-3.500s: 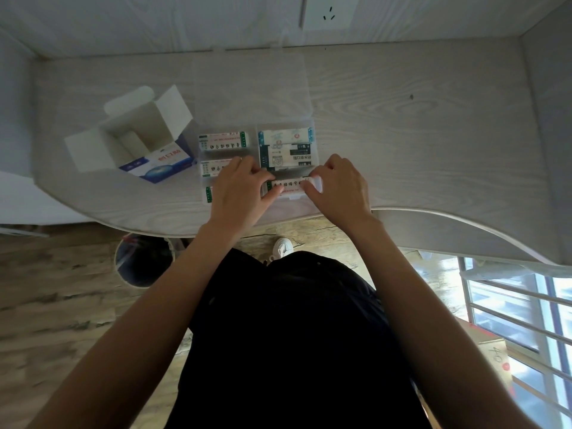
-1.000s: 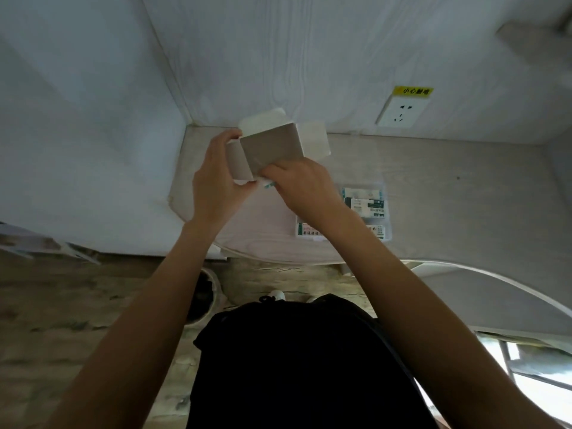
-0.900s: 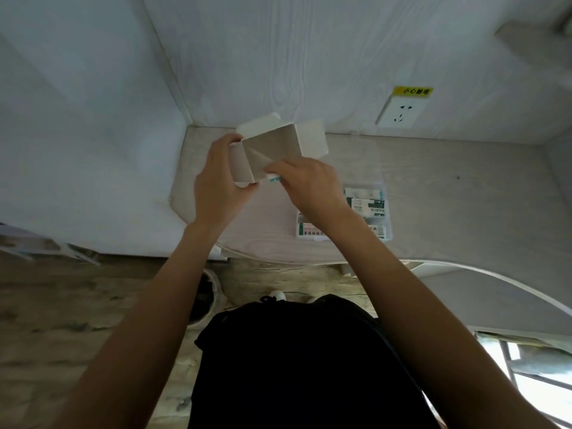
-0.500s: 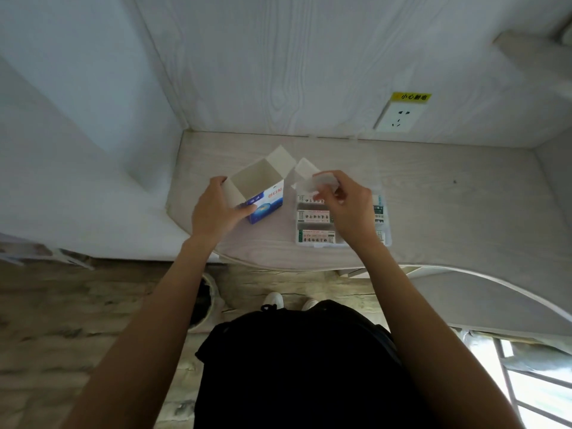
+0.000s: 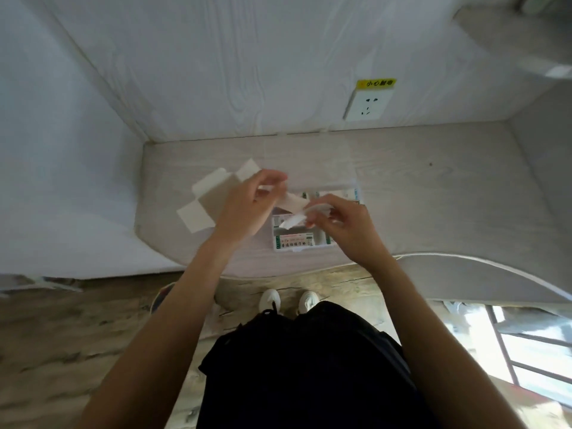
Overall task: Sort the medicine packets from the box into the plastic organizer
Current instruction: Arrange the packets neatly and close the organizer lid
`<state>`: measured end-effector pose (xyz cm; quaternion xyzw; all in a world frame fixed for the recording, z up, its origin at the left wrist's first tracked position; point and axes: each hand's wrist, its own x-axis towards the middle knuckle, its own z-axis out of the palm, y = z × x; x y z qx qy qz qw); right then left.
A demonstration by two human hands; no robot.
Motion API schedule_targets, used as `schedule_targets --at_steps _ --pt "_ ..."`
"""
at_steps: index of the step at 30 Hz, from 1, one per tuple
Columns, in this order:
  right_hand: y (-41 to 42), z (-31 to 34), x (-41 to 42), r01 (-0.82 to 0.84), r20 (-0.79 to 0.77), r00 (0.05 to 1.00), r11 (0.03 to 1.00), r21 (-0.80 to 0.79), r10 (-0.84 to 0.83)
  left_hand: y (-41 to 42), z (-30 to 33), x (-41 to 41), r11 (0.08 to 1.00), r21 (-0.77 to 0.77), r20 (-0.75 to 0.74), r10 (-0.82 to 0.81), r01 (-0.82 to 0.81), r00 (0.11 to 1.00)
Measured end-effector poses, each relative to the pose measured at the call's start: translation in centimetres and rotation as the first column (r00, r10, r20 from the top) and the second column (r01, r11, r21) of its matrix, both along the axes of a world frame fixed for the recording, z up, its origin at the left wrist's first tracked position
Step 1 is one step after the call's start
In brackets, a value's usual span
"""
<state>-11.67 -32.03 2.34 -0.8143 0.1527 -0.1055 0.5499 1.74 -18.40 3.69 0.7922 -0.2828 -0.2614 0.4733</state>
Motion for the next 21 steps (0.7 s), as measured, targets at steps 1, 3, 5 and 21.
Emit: schedule_targets --at_steps 1,3,5,21 --pt "-0.5 0.0 -0.7 0.022 -0.005 1.0 1.0 -0.007 -0.022 -0.5 -0.2 0.1 0.996 0.066 -0.033 -0.054 0.056 0.998" --pt "-1.5 -0.1 -2.0 0.056 -0.009 0.998 0.998 -0.014 -0.057 -1.3 -0.6 0.0 0.975 0.137 -0.071 -0.169 0.177 0.983" --pt "-2.5 -0.4 -3.2 0.077 -0.029 0.997 0.997 -0.026 -0.078 -2.3 -0.8 -0.7 0.975 0.08 -0.111 -0.198 0.208 0.974" --pt "-11.2 -2.3 -4.4 0.314 -0.038 0.949 0.949 0.009 -0.314 -3.6 -4.8 -1.5 0.962 -0.091 -0.123 0.247 -0.258 0.961"
